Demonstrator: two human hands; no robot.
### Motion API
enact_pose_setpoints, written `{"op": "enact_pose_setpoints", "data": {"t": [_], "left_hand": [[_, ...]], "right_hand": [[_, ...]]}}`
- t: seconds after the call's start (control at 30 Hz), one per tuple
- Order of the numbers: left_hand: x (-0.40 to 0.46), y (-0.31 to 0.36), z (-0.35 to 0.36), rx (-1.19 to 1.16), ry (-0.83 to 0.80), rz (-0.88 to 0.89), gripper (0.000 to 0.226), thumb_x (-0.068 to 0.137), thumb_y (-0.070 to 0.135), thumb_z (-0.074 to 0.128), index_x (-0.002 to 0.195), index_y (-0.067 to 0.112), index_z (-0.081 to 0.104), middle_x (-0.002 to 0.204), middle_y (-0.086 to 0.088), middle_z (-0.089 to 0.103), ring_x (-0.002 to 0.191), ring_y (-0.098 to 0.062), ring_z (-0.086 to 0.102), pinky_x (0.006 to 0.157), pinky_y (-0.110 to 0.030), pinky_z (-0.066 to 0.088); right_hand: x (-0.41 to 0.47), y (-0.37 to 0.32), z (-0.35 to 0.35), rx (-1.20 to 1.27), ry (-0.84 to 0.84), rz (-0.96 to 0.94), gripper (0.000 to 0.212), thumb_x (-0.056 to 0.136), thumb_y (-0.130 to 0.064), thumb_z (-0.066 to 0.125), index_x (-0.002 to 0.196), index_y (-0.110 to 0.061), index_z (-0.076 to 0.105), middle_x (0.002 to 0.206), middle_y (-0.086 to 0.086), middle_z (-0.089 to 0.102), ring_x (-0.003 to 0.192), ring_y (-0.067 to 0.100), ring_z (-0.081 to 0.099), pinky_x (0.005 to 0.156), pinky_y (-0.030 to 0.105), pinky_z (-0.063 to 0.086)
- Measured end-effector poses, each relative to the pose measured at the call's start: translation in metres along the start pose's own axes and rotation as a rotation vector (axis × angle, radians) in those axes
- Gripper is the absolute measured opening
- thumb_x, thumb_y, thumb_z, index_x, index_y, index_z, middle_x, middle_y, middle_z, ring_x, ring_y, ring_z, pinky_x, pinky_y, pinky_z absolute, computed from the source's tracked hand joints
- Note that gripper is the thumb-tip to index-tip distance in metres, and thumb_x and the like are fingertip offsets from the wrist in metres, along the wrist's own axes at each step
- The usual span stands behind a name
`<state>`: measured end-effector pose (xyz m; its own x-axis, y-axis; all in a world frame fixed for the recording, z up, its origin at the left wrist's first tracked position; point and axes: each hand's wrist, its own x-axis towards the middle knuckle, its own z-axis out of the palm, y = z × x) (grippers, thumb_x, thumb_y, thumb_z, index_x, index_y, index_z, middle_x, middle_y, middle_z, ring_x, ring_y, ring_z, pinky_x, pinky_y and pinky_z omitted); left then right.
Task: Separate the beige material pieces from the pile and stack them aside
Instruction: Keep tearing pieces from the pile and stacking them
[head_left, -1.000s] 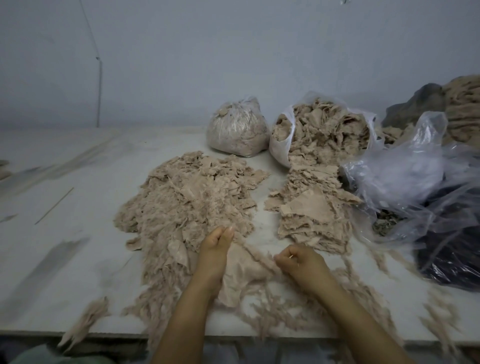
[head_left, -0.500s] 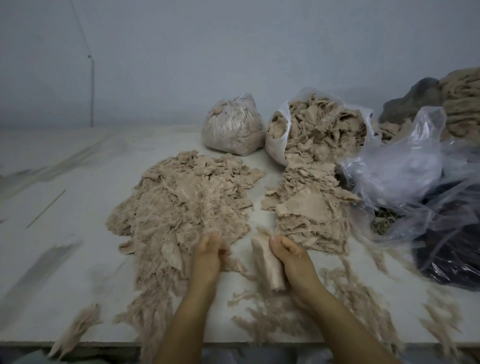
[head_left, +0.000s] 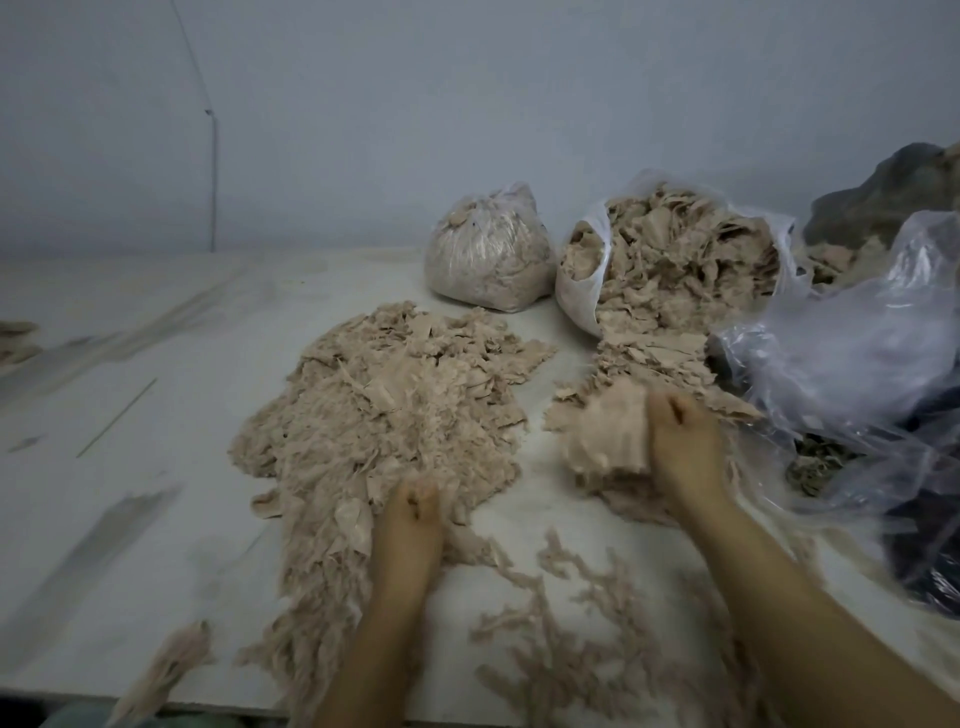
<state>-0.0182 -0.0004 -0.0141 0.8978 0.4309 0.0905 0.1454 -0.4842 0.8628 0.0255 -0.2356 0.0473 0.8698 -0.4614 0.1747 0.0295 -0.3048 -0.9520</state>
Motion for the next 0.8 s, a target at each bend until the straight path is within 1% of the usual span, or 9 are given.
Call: {"op": "enact_pose_setpoints", "data": {"t": [0.1,0.17,0.27,0.37,0.43,0.5,0.63,0.73,0.8], "left_hand": [[0.005,-0.005,-0.002,0.099,-0.097,-0.059,0.040,0.084,0.035,0.068,0.113,0.017,0.048,0.106,-0.003,0.057,0.095,-0.022,0.056,0.073,-0.031,0.045],[0.006,-0.002,0.002,0.039,-0.138,-0.092,0.038,0.087,0.025,0.066,0.117,0.006,0.054,0.102,-0.014,0.062,0.094,-0.028,0.061,0.076,-0.029,0.048],[0.000,0.010,0.005,-0.465,-0.320,-0.285,0.016,0.094,0.010,0.054,0.087,0.000,0.064,0.067,-0.014,0.063,0.054,-0.020,0.060,0.050,-0.023,0.046],[-0.009,0.020,0.003,-0.812,-0.500,-0.364,0.019,0.094,0.006,0.050,0.094,-0.002,0.067,0.085,-0.019,0.072,0.071,-0.025,0.071,0.056,-0.030,0.056],[-0.016,0.022,0.000,-0.878,-0.567,-0.350,0.020,0.093,0.005,0.048,0.096,-0.004,0.066,0.093,-0.023,0.071,0.082,-0.030,0.071,0.065,-0.032,0.058],[-0.021,0.021,-0.004,-0.959,-0.597,-0.377,0.021,0.093,0.001,0.045,0.097,-0.005,0.065,0.092,-0.022,0.072,0.081,-0.028,0.071,0.065,-0.031,0.058],[-0.019,0.027,-0.002,-1.113,-0.528,-0.488,0.023,0.096,0.010,0.045,0.098,-0.006,0.062,0.093,-0.023,0.067,0.081,-0.031,0.066,0.074,-0.042,0.055],[-0.007,0.034,0.001,-1.154,-0.289,-0.524,0.024,0.096,-0.005,0.035,0.097,-0.004,0.059,0.101,-0.024,0.060,0.079,-0.025,0.065,0.069,-0.033,0.054],[-0.002,0.033,0.006,-1.245,-0.237,-0.625,0.032,0.096,-0.008,0.031,0.121,-0.011,0.051,0.128,-0.031,0.051,0.109,-0.037,0.058,0.071,-0.027,0.053]], "right_hand": [[0.012,0.005,-0.010,-0.422,0.024,-0.076,0.036,0.094,-0.023,0.052,0.128,-0.011,0.051,0.134,0.019,0.043,0.127,0.035,0.038,0.104,0.043,0.032],[-0.010,0.006,-0.002,-0.377,0.010,-0.229,0.026,0.094,-0.018,0.053,0.119,-0.014,0.055,0.123,0.010,0.051,0.121,0.030,0.044,0.101,0.038,0.036],[-0.055,0.007,0.019,-0.137,-0.408,-0.167,0.008,0.094,-0.028,0.056,0.098,-0.023,0.059,0.094,-0.012,0.061,0.091,0.009,0.060,0.079,0.017,0.049],[-0.089,0.018,0.036,0.019,-0.754,0.033,0.031,0.086,-0.044,0.064,0.093,-0.015,0.060,0.084,-0.004,0.062,0.076,0.010,0.059,0.072,0.020,0.048],[-0.099,0.021,0.043,0.203,-0.741,0.201,0.040,0.087,-0.040,0.065,0.096,-0.002,0.060,0.091,0.016,0.068,0.083,0.026,0.065,0.081,0.038,0.052],[-0.103,0.024,0.045,0.369,-0.643,0.297,0.026,0.090,-0.024,0.064,0.088,0.002,0.059,0.091,0.029,0.065,0.081,0.035,0.061,0.082,0.049,0.050],[-0.110,0.029,0.041,0.252,-0.642,0.054,0.028,0.091,-0.009,0.061,0.069,-0.010,0.045,0.058,0.001,0.039,0.055,0.015,0.036,0.051,0.023,0.033],[-0.117,0.034,0.034,0.286,-0.581,0.054,0.032,0.091,-0.012,0.062,0.066,-0.010,0.042,0.051,-0.003,0.031,0.046,0.008,0.027,0.045,0.022,0.028],[-0.114,0.035,0.030,0.313,-0.482,0.050,0.032,0.091,-0.010,0.060,0.066,-0.008,0.041,0.055,0.003,0.030,0.047,0.009,0.027,0.046,0.022,0.027]]}}
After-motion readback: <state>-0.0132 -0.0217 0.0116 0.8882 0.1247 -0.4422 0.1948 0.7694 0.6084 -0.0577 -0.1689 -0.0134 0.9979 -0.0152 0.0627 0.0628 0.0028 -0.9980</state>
